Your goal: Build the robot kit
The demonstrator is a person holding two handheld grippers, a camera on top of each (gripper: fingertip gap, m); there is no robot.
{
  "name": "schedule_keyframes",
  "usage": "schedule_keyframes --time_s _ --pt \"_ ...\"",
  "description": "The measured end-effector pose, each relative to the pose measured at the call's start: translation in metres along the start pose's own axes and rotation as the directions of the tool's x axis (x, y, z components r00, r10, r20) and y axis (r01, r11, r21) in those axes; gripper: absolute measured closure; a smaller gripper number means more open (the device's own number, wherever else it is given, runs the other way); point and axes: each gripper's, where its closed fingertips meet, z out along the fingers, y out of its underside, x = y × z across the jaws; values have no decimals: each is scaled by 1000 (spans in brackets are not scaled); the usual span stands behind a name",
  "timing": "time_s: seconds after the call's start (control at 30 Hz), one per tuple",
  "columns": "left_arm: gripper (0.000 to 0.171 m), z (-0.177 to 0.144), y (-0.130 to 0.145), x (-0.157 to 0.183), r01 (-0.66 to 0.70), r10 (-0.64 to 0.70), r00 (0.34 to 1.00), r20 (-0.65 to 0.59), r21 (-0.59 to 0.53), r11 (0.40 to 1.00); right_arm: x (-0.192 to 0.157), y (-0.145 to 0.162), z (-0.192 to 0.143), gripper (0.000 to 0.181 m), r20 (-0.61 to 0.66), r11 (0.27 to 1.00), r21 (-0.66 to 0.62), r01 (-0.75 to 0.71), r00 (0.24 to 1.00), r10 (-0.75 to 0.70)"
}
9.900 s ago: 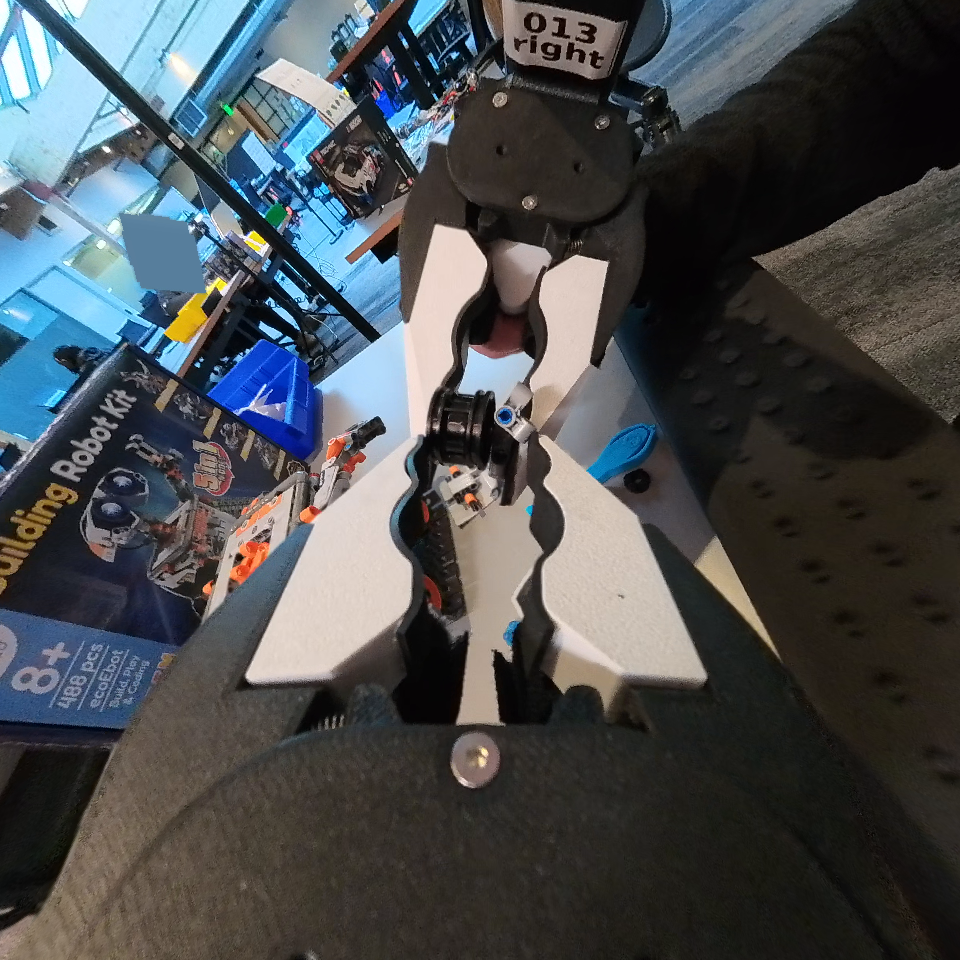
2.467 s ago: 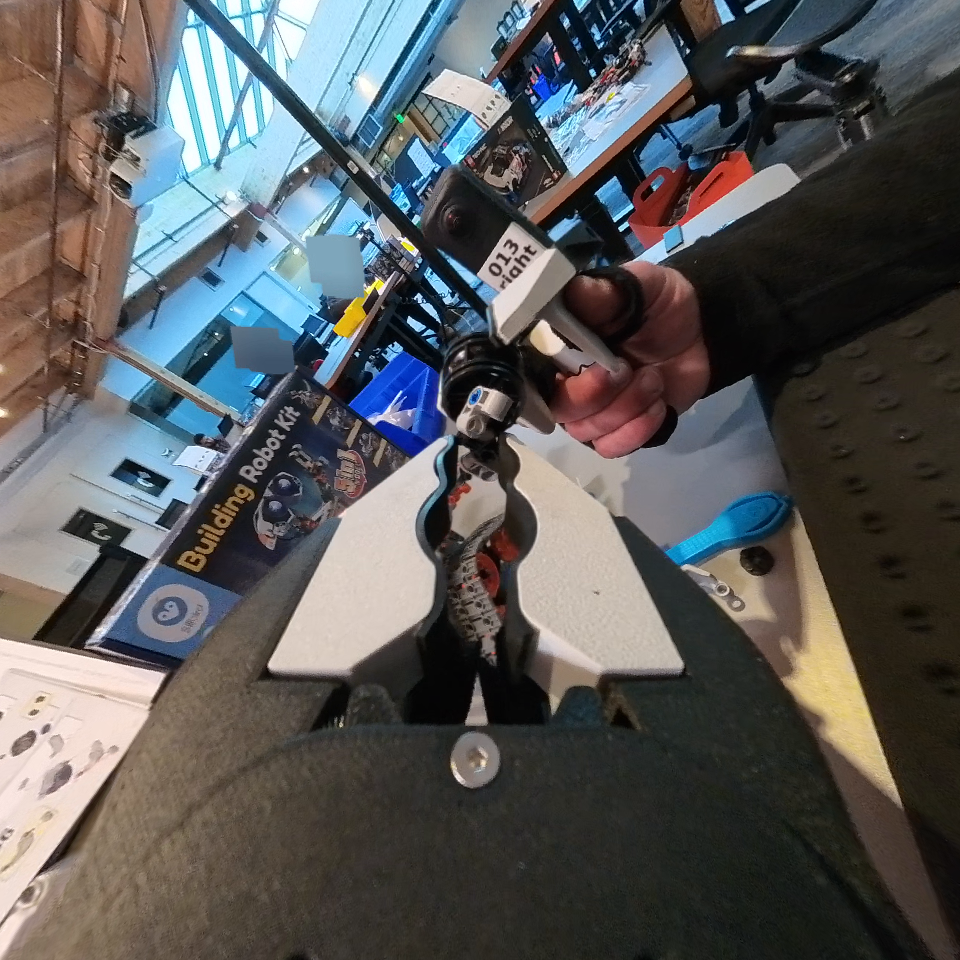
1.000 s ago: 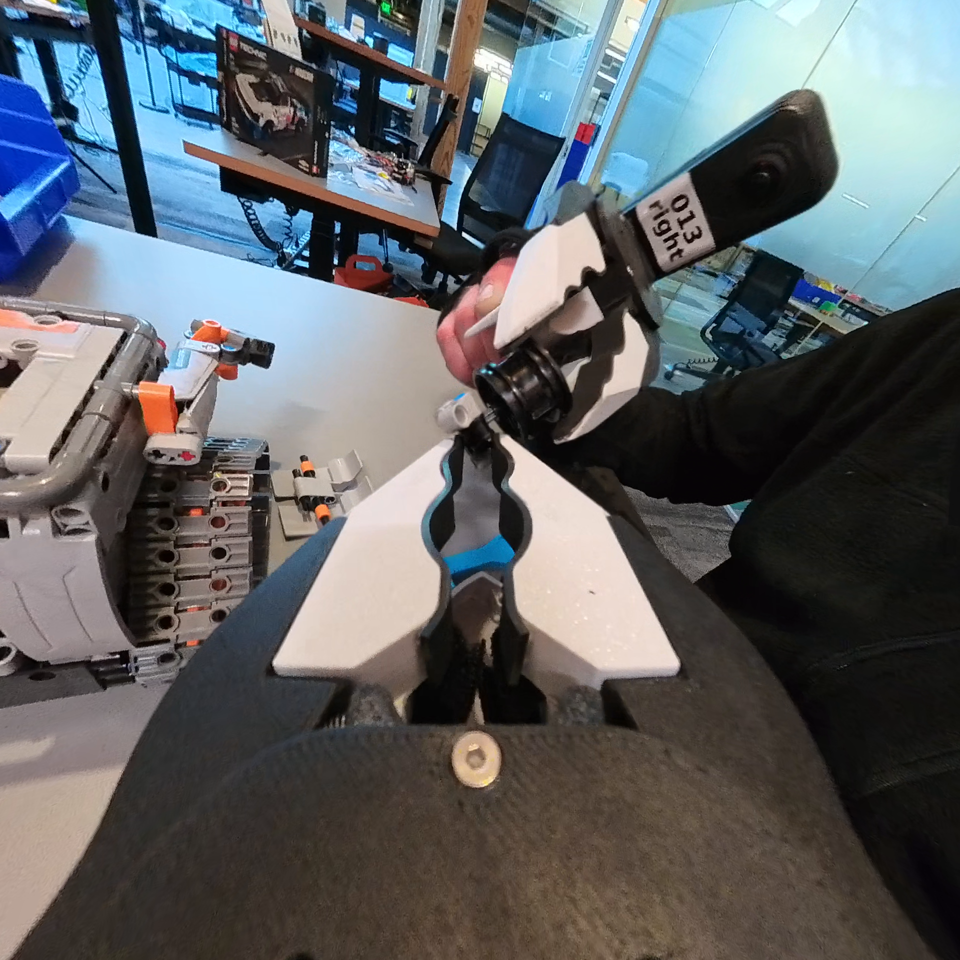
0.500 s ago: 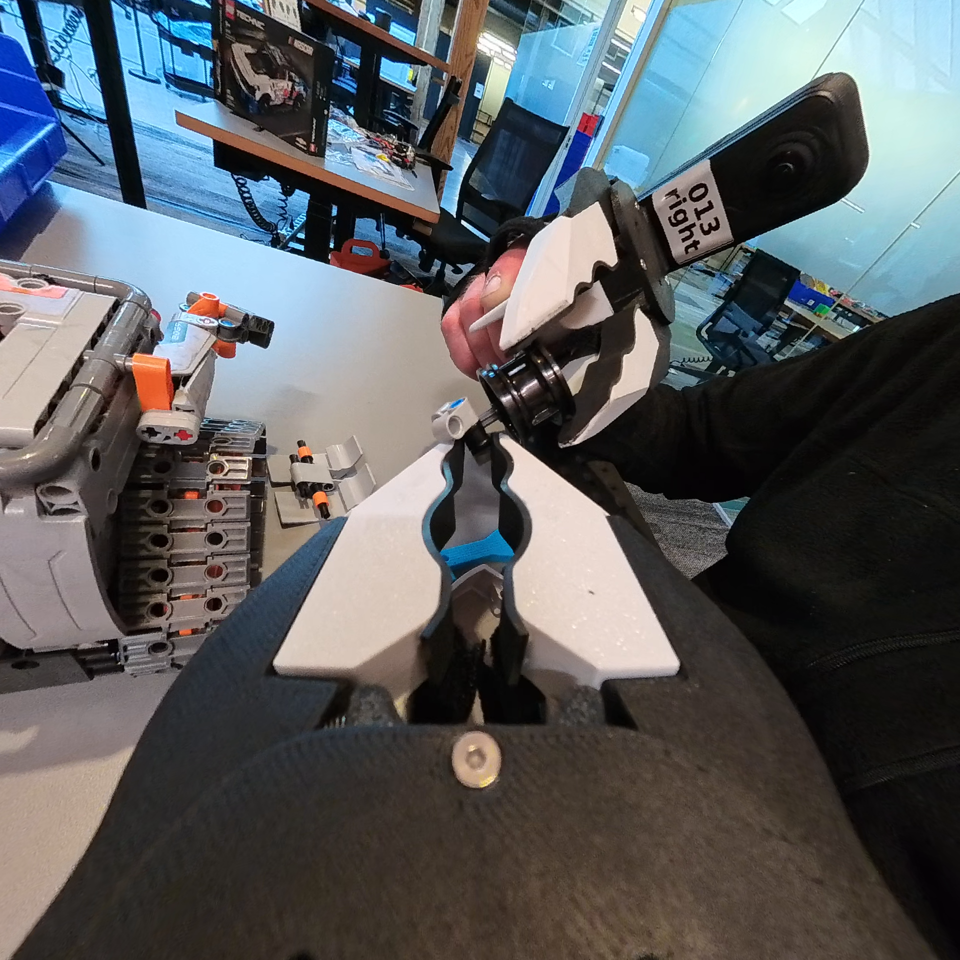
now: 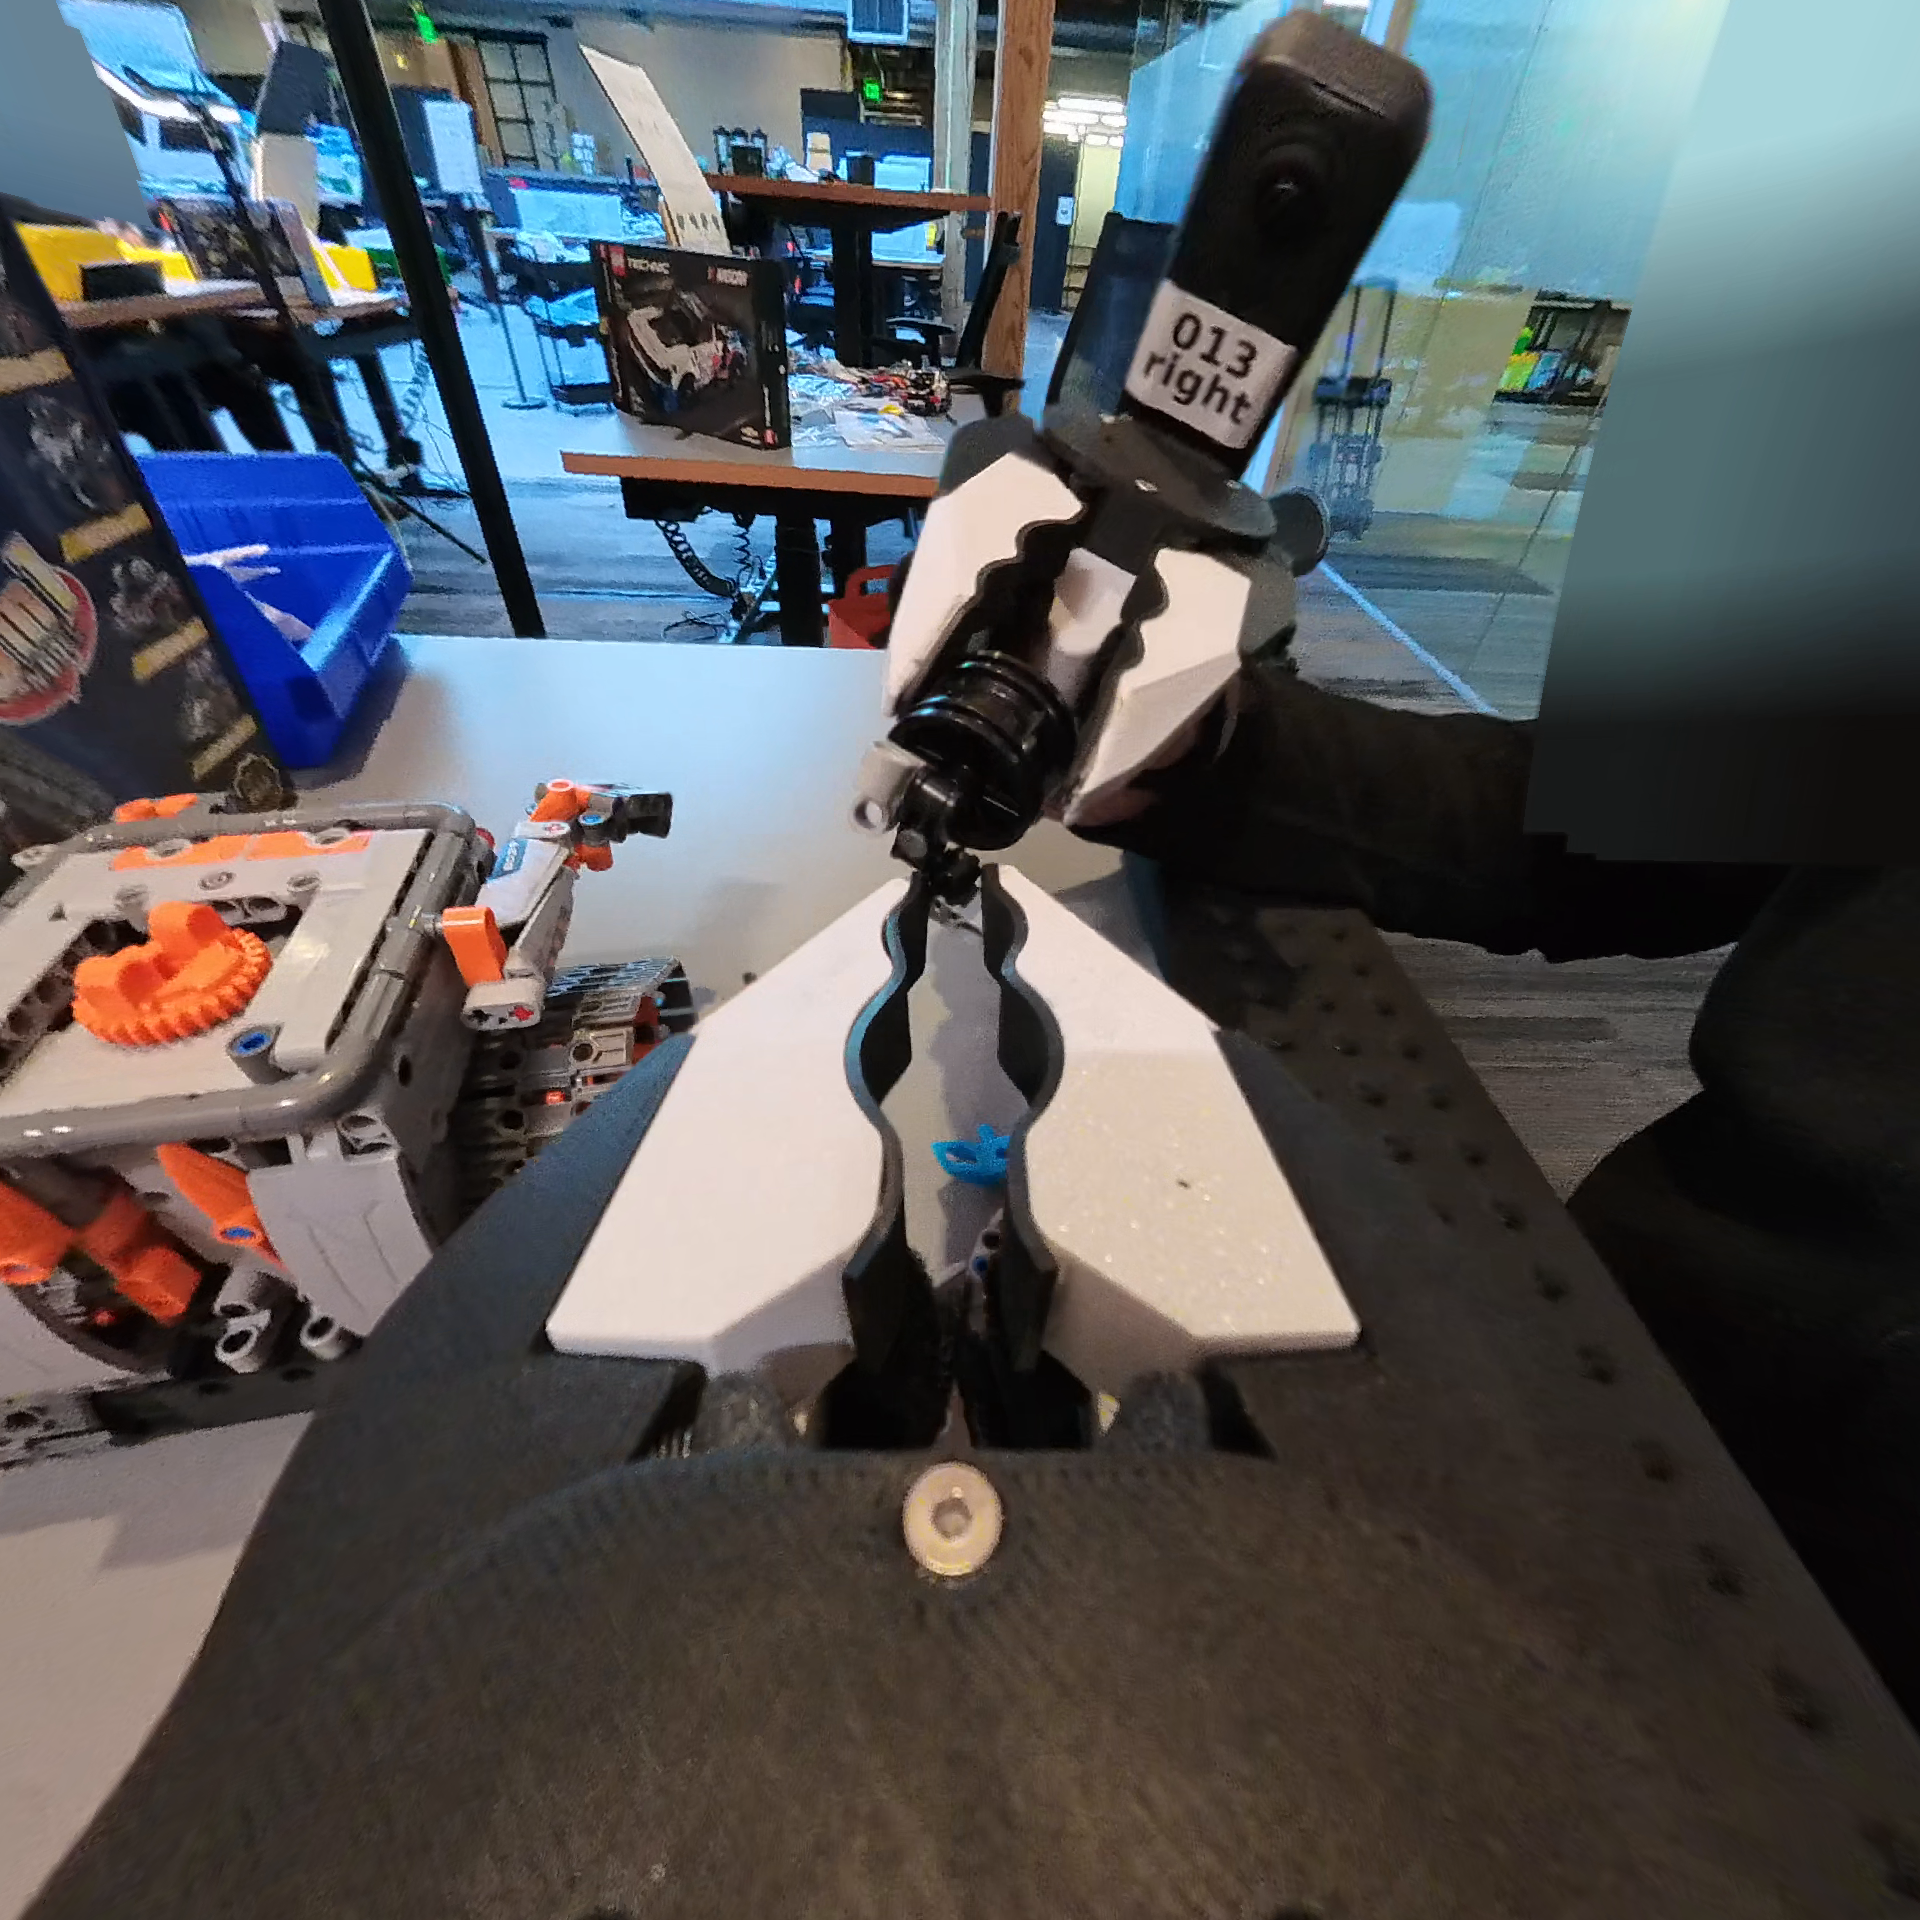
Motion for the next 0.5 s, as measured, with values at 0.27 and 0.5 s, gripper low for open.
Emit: schedule_keyframes --time_s 0.27,0.5 --pt "149 2 1 1 8 -8 1000 -15 2 1000 -1 -2 -4 151 83 992 54 -110 991 105" --pt "145 4 -1 10 -57 58 998 -33 17 998 -11 3 1 152 173 984 35 -173 971 164"
